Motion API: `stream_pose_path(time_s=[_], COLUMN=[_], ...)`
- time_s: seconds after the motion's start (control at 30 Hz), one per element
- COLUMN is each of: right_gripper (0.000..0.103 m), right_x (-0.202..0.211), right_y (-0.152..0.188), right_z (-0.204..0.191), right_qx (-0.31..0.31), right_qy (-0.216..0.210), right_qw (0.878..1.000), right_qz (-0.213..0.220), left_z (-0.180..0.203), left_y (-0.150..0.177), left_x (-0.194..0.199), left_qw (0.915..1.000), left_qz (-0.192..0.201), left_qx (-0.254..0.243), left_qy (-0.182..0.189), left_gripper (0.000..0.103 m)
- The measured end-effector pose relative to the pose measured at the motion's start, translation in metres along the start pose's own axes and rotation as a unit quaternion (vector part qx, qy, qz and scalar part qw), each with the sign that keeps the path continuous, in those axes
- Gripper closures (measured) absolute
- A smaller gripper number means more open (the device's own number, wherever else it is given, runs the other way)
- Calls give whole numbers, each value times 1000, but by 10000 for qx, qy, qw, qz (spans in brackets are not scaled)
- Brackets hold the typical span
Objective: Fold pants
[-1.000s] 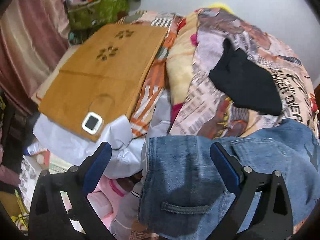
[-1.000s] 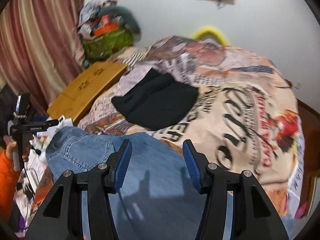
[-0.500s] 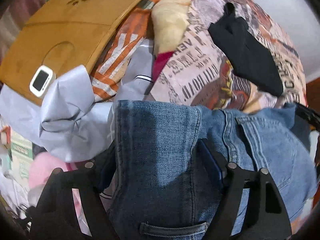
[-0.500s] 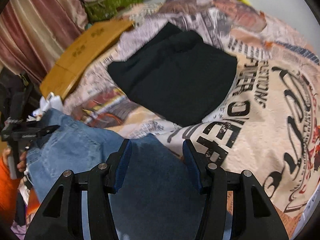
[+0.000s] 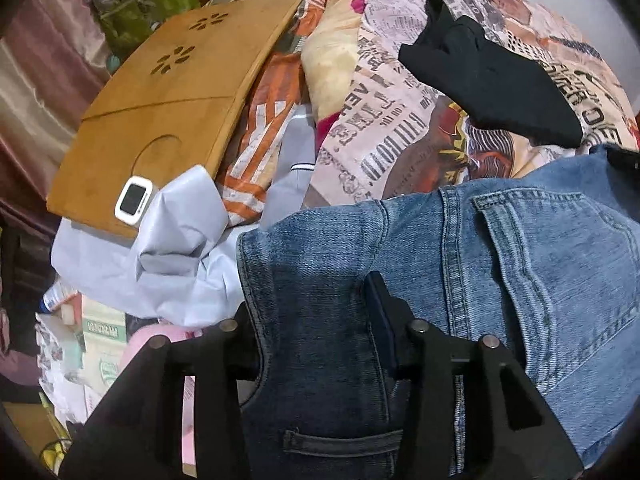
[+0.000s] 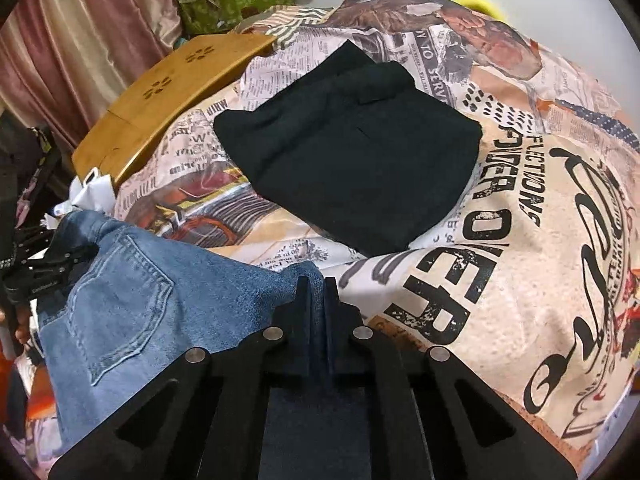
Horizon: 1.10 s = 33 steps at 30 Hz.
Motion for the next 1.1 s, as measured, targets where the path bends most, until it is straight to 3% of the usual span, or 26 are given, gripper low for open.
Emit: stream_pose_path(time_s=[0.07,0.13,0.17,0.2,0.33,0.5,0.63,0.8,0.87,0.97,1.1], right_gripper=[95,85,74,67,63,63,62,61,60,48,48], right_x=[5,20,31,40,79,113,129,145,152,158,151], right_y=[3,6,7,8,19,50,76,109,121,136,155], right_z=[-4,-11,-15,-19,-33,-49,-52,-49,-47,-48,-54], right_qx=[26,16,25,35,127,253,249,-20,-131,-254,-242], right_qy=[96,48,-15,-52,-40,14,74,9,-38,-82,-136], right_qw=[9999,10000,9999,9998,9983,9968,9960,9956,9952,9943,9954], right_qz=[-89,-25,99,210,569,763,857,934,964,1033,920], left_z=[-5,-12,-18,-19,-35,-38,-32,-12,-5,4,3], left_y=[-1,-1,-1,-2,6,28,55,85,89,89,91], left_x=[8,17,26,31,59,78,73,61,59,56,47], left_qw=[9998,9995,9992,9988,9961,9942,9927,9831,9829,9786,9744], left_qz=[-36,17,78,116,293,206,-114,-656,-693,-806,-958], left_qx=[174,326,402,465,776,914,994,1277,1285,1389,1521], left_qy=[53,2,35,89,291,522,667,1140,1124,1286,1347], left_gripper=[56,55,54,48,25,14,14,14,14,14,14])
Point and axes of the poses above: each gripper's, at about its wrist camera, not at the fingertips, and x roughly against the way its jaws point, z to its right, y to its underside, the point moved 10 cm from there along -x, roughly the way its jaws point, and after that the axes turned 13 degrees about -y, right-handed, at the moved point
